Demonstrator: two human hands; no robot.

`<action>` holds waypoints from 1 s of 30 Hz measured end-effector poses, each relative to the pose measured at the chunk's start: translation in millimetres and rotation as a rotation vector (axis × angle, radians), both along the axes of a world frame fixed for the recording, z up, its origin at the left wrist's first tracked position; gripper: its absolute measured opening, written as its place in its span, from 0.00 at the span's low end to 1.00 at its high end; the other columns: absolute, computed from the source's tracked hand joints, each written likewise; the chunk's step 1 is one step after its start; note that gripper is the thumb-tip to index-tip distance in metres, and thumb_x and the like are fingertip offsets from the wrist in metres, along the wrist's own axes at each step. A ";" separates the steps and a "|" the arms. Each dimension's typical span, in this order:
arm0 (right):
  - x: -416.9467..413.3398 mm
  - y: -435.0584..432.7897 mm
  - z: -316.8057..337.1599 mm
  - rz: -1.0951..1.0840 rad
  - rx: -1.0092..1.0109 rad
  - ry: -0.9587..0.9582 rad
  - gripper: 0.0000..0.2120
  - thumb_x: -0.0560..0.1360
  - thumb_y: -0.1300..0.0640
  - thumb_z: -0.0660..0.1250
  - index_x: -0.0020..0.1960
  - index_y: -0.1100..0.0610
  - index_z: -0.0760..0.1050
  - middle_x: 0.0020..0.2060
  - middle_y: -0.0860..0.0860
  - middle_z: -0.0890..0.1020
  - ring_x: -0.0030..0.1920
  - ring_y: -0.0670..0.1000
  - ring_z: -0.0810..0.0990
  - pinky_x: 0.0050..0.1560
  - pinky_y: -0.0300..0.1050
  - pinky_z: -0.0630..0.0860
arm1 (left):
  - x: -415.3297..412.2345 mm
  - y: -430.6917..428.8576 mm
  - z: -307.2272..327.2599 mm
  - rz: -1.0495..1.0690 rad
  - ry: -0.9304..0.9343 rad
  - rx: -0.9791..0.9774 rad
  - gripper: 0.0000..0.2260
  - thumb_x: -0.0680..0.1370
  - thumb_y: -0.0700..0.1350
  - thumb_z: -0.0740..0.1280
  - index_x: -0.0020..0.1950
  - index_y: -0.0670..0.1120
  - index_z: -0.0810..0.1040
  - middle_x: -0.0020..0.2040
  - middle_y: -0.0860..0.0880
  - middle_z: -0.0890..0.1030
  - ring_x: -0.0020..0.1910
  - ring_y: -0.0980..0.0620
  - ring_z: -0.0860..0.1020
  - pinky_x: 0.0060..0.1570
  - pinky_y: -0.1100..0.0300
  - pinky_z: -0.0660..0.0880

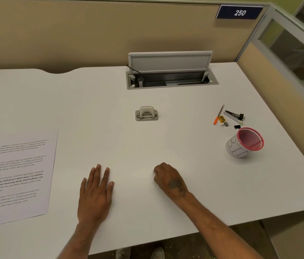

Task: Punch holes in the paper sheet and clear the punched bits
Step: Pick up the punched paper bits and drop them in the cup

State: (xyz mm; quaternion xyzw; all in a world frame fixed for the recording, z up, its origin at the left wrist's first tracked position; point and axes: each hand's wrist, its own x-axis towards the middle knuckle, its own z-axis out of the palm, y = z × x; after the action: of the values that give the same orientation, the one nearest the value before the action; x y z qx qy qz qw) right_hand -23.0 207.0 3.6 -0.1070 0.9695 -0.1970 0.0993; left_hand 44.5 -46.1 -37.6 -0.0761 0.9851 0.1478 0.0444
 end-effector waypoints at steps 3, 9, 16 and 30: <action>1.4 6.6 3.0 -0.358 -0.357 -0.157 0.08 0.74 0.60 0.63 0.48 0.56 0.80 0.45 0.47 0.83 0.45 0.47 0.80 0.43 0.35 0.74 | 0.0 1.6 2.5 0.005 0.005 0.010 0.27 0.80 0.60 0.42 0.80 0.55 0.52 0.81 0.54 0.48 0.79 0.56 0.45 0.78 0.50 0.47; 8.7 26.0 18.8 -0.747 -0.933 -0.294 0.06 0.71 0.63 0.68 0.41 0.55 0.83 0.35 0.49 0.85 0.36 0.46 0.83 0.40 0.36 0.79 | -0.1 3.3 3.9 0.012 0.009 0.048 0.29 0.79 0.61 0.41 0.79 0.55 0.54 0.81 0.54 0.49 0.80 0.55 0.47 0.78 0.50 0.47; -24.4 145.4 78.1 -0.966 -1.358 -0.030 0.05 0.74 0.67 0.68 0.43 0.61 0.82 0.34 0.52 0.83 0.35 0.47 0.81 0.42 0.38 0.81 | -3.1 6.1 6.1 0.041 0.028 0.061 0.32 0.77 0.63 0.42 0.78 0.53 0.61 0.80 0.50 0.58 0.79 0.50 0.56 0.74 0.45 0.54; -87.9 272.3 117.3 -0.762 -0.151 0.115 0.07 0.70 0.65 0.69 0.44 0.57 0.85 0.42 0.53 0.85 0.40 0.52 0.79 0.37 0.38 0.72 | -3.8 7.9 4.5 0.057 0.066 0.049 0.33 0.75 0.62 0.45 0.76 0.50 0.65 0.78 0.47 0.63 0.77 0.46 0.61 0.73 0.43 0.56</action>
State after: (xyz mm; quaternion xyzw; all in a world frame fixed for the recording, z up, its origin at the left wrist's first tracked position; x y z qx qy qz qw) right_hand -110.9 479.2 121.0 0.2429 0.9265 -0.2842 -0.0436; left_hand 40.7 -38.2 -33.1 -0.0982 0.9795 0.1757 0.0093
